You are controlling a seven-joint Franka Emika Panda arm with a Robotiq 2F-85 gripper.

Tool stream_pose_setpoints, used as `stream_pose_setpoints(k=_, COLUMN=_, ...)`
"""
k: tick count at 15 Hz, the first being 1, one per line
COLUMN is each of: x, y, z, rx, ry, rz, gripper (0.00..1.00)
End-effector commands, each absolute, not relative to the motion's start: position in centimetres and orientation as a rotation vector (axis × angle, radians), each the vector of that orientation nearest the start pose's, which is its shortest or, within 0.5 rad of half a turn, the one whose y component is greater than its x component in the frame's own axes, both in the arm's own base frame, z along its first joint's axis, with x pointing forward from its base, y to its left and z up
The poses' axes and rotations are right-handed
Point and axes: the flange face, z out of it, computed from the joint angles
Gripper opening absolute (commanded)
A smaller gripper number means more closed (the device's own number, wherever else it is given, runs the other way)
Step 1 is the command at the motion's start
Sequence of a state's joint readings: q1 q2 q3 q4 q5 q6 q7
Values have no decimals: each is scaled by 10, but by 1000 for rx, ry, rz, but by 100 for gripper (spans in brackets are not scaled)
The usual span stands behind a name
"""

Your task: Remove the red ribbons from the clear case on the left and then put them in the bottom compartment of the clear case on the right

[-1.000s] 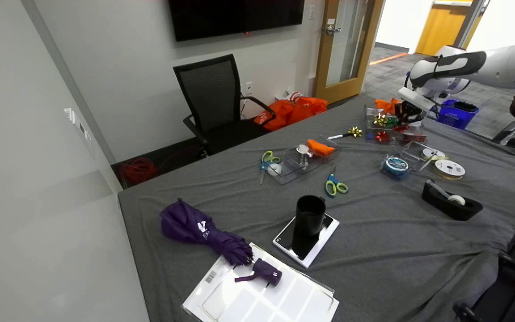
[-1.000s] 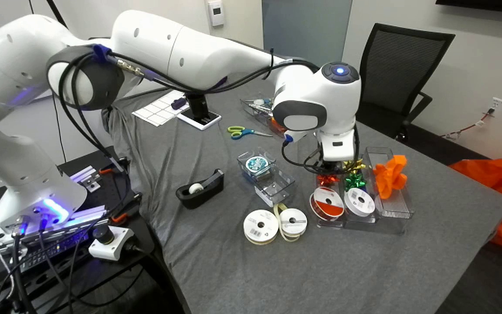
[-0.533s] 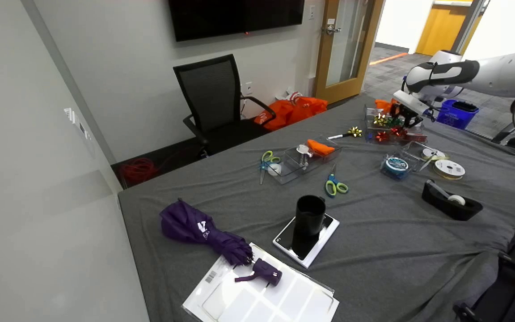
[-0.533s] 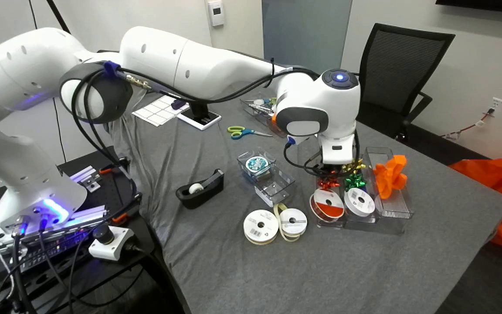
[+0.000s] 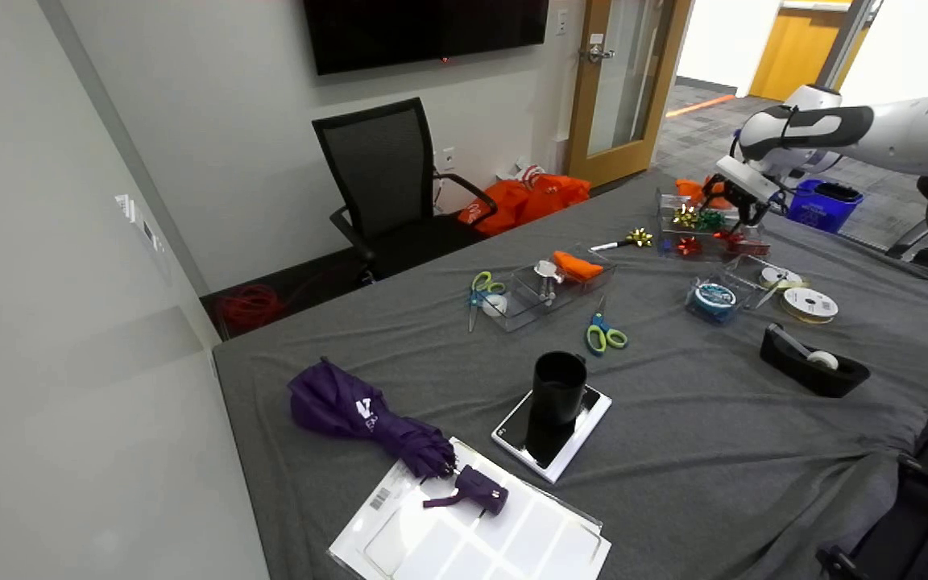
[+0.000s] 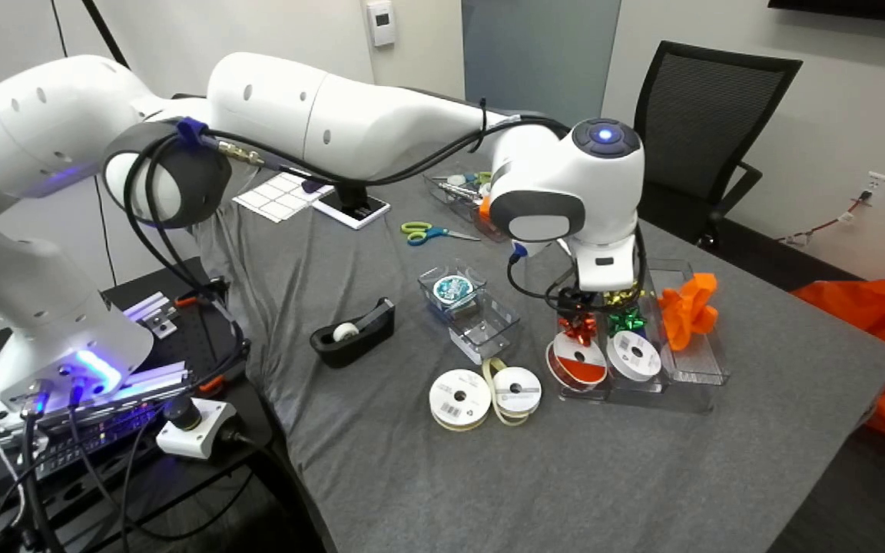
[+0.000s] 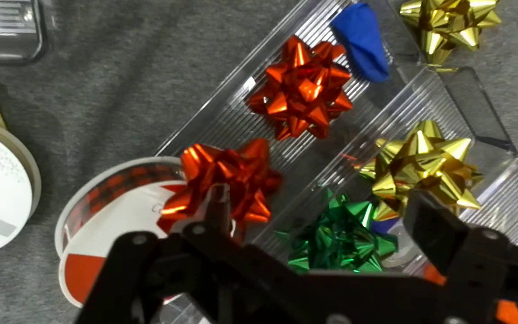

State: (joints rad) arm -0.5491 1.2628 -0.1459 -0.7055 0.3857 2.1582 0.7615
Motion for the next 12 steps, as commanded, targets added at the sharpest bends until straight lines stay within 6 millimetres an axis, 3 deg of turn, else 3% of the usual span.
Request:
stream_pose_setpoints(k=1, x=674, y=-471, z=207, rx=-2083, ry=1903, rz=-279, gripper=100)
stream_pose_setpoints(k=7, x=671, y=-476, z=222, rx=-2074, ry=1816, rz=-268, gripper=100)
stream_pose_setpoints(k=12, x=661, y=-481, z=240, rx=-2161, ry=1851, rz=-208, gripper=100)
